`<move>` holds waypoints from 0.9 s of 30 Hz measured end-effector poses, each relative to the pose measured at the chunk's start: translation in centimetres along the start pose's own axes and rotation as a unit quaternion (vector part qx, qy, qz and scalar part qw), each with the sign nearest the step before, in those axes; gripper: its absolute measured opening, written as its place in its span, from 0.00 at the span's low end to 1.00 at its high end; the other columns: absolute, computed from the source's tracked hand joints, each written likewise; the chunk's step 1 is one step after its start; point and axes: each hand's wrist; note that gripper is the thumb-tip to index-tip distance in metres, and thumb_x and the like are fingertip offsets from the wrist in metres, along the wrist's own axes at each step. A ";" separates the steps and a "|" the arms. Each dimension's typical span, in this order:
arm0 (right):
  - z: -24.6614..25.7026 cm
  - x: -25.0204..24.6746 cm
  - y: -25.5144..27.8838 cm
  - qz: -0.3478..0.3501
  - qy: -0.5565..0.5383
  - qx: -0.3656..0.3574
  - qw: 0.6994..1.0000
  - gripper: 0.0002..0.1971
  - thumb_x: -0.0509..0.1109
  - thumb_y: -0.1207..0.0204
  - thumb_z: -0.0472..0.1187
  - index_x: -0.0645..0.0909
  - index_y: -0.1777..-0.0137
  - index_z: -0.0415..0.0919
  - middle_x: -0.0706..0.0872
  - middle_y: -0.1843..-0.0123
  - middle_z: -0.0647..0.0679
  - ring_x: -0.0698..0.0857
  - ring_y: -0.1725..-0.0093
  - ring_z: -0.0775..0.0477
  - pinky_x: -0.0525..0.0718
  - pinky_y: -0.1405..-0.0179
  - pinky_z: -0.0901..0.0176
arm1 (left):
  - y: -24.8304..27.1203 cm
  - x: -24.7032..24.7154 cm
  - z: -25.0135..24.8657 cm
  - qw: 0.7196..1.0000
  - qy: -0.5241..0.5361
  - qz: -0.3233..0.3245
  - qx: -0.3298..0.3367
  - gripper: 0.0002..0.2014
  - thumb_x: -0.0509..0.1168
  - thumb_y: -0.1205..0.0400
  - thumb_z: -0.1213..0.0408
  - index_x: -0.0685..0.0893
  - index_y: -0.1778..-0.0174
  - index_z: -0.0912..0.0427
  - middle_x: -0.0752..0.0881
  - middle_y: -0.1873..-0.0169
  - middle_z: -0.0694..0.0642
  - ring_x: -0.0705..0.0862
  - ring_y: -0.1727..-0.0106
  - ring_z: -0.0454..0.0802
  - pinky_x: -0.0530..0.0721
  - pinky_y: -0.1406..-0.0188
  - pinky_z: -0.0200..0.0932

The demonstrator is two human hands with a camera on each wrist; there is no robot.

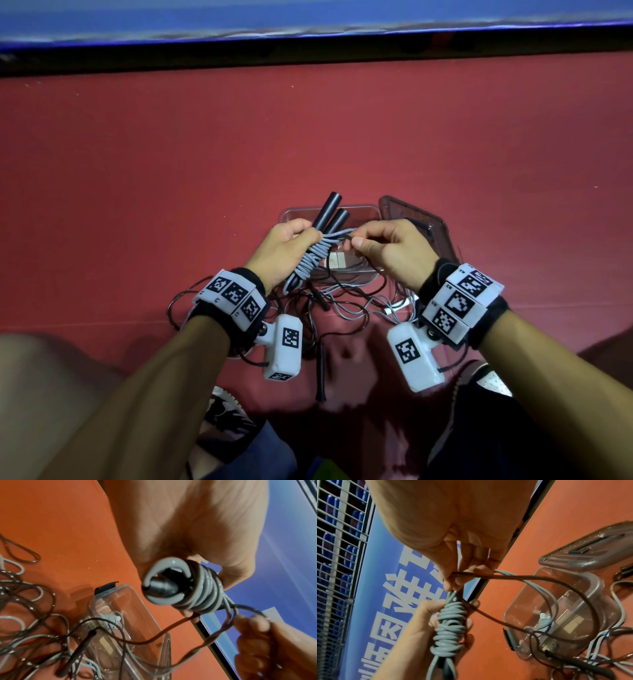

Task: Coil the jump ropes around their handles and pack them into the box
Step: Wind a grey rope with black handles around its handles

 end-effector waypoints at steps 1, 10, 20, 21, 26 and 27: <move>0.1 0.0 0.0 0.000 -0.016 -0.010 1.000 0.10 0.70 0.20 0.38 0.90 0.61 0.44 0.87 0.62 0.45 0.77 0.68 0.53 0.73 0.64 0.60 | -0.1 -0.1 0.1 1.000 -0.002 -0.004 -0.004 0.07 0.64 0.13 0.65 0.87 0.55 0.58 0.88 0.63 0.54 0.85 0.61 0.49 0.81 0.52 0.48; 1.1 0.0 0.1 0.051 -0.086 -0.025 0.995 0.12 0.63 0.14 0.29 0.85 0.56 0.36 0.88 0.58 0.47 0.84 0.62 0.61 0.78 0.58 0.71 | 0.4 0.3 0.9 0.997 0.055 0.019 -0.047 0.07 0.64 0.14 0.68 0.86 0.55 0.60 0.86 0.61 0.60 0.84 0.60 0.54 0.81 0.54 0.48; 0.4 -0.3 -0.5 -0.025 -0.094 0.005 0.995 0.15 0.66 0.15 0.37 0.88 0.62 0.46 0.92 0.53 0.40 0.85 0.58 0.52 0.84 0.44 0.43 | 0.3 0.1 0.6 0.998 0.034 0.012 -0.050 0.08 0.65 0.15 0.63 0.88 0.55 0.59 0.90 0.63 0.58 0.88 0.62 0.54 0.84 0.51 0.50; 0.2 -0.4 -0.5 -0.043 -0.067 0.013 0.997 0.14 0.67 0.15 0.36 0.88 0.62 0.46 0.92 0.54 0.40 0.84 0.59 0.52 0.84 0.43 0.42 | 0.3 0.0 0.5 0.998 0.027 0.010 -0.049 0.08 0.64 0.14 0.64 0.88 0.54 0.60 0.90 0.63 0.58 0.88 0.63 0.53 0.85 0.53 0.49; -0.1 -0.1 -0.5 -0.058 -0.027 0.003 0.998 0.21 0.64 0.20 0.26 0.89 0.45 0.53 0.93 0.52 0.53 0.87 0.50 0.30 0.86 0.46 0.40 | 0.3 0.1 0.4 0.999 0.014 -0.002 -0.052 0.08 0.64 0.13 0.65 0.87 0.52 0.61 0.91 0.62 0.60 0.88 0.67 0.49 0.85 0.61 0.44; -0.2 0.0 -0.5 -0.046 -0.019 -0.008 0.999 0.23 0.63 0.21 0.25 0.90 0.44 0.54 0.93 0.51 0.54 0.88 0.48 0.34 0.86 0.45 0.42 | 0.3 0.2 0.4 0.999 0.016 -0.007 -0.050 0.07 0.64 0.13 0.64 0.87 0.52 0.61 0.90 0.63 0.60 0.88 0.67 0.49 0.85 0.60 0.45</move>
Point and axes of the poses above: each hand's wrist, its own y-axis away from the middle knuckle, its own x-axis out of the palm, z = x × y
